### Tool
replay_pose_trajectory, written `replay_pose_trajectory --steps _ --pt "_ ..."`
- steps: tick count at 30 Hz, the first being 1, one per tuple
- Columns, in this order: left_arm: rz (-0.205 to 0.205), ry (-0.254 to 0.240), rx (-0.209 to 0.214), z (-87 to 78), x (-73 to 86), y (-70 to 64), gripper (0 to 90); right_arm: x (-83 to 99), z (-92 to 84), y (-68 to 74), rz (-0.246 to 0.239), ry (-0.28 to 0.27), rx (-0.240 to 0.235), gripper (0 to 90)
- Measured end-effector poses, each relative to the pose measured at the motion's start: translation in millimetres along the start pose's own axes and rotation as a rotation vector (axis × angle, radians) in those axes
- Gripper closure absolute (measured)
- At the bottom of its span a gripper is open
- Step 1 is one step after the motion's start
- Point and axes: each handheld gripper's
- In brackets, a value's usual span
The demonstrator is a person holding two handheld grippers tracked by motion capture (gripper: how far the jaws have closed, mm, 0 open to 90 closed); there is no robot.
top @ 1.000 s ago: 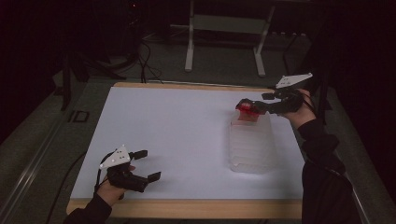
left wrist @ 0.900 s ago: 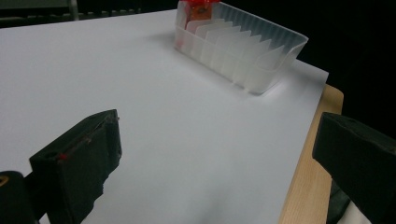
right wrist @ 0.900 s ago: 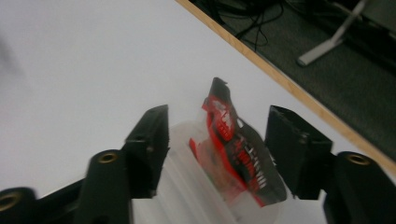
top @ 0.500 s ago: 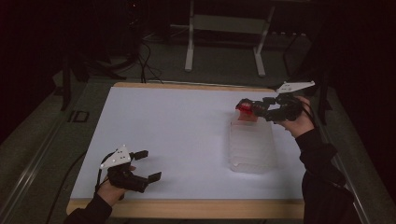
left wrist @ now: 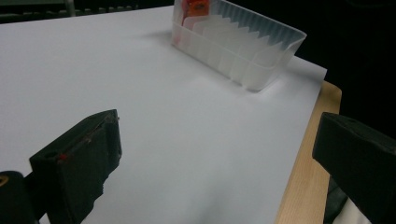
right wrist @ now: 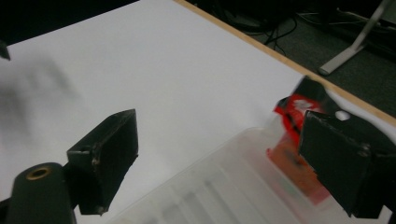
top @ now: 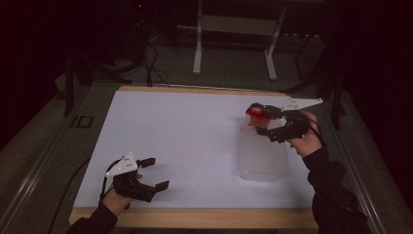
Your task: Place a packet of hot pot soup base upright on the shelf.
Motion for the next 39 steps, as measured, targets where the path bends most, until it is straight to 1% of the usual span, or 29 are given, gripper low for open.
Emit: replay_pose_trajectory --steps 2,5,10,16,17,18,19,20,21,23,25,28,30,32,35,36,37,39 --pt "0.001 0.000 0.001 0.4 0.0 -0.4 1.3 4.2 0.6 6.6 0.005 -0.002 -0.026 12.3" --pt "0.003 0.002 0.001 0.6 -0.1 -0.6 1.2 10.3 1.2 16.8 -0.013 0.003 -0.023 12.6" --pt "0.005 0.001 0.002 0.5 -0.5 -1.0 1.3 23.0 3.1 31.0 -0.010 0.009 -0.039 12.7" --pt "0.010 0.003 0.003 0.7 -1.2 -1.3 1.3 35.4 3.9 48.7 -0.019 -0.005 -0.033 13.5" --pt "0.010 0.003 0.003 0.7 -1.2 -1.3 1.3 35.4 3.9 48.7 -0.019 -0.005 -0.033 13.5" --pt "0.012 0.002 0.006 0.5 -1.6 -1.6 1.3 36.5 3.3 50.6 -0.014 -0.008 -0.032 13.5" --pt "0.014 0.004 0.005 0.4 -1.8 -1.8 1.3 40.8 0.8 56.6 0.005 -0.032 -0.030 13.5" --pt "0.018 0.004 0.005 0.2 -2.0 -1.8 1.3 42.4 -0.6 58.9 0.014 -0.040 -0.032 13.5" --pt "0.017 0.004 0.007 0.2 -2.1 -1.8 1.3 44.0 -1.9 61.2 0.024 -0.042 -0.035 13.4" --pt "0.017 0.004 0.006 0.6 -2.3 -2.2 1.3 46.8 -4.7 66.6 0.028 -0.049 -0.027 13.4" --pt "0.020 0.006 0.010 0.9 -2.6 -2.4 1.3 49.5 -7.9 71.7 0.044 -0.056 -0.025 13.4" --pt "0.027 0.011 0.007 1.3 -3.0 -3.5 1.2 53.7 -12.1 78.9 0.046 -0.065 -0.010 13.4" --pt "0.028 0.009 0.011 1.4 -3.3 -4.0 1.3 56.6 -13.9 83.1 0.048 -0.069 -0.009 13.4" --pt "0.031 0.005 0.014 1.3 -3.8 -4.4 1.3 60.0 -15.2 87.3 0.059 -0.074 -0.014 13.4" --pt "0.031 0.002 0.020 1.3 -4.1 -4.6 1.3 63.6 -15.6 91.5 0.058 -0.075 -0.017 13.2" --pt "0.026 0.004 0.027 1.7 -4.1 -4.4 1.3 65.4 -15.6 93.6 0.055 -0.077 -0.024 12.6" --pt "0.030 0.007 0.026 1.9 -4.1 -4.5 1.3 68.9 -15.7 98.3 0.049 -0.077 -0.025 12.6" --pt "0.029 0.011 0.028 2.2 -3.9 -4.5 1.3 70.9 -15.9 101.6 0.044 -0.079 -0.029 12.6"
Point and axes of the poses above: each handheld gripper's, and its own axes: z roughly forward along the jaws, x roughly out of its underside, y roughly to its left, and after that the axes turned 6 degrees about x, right-handed
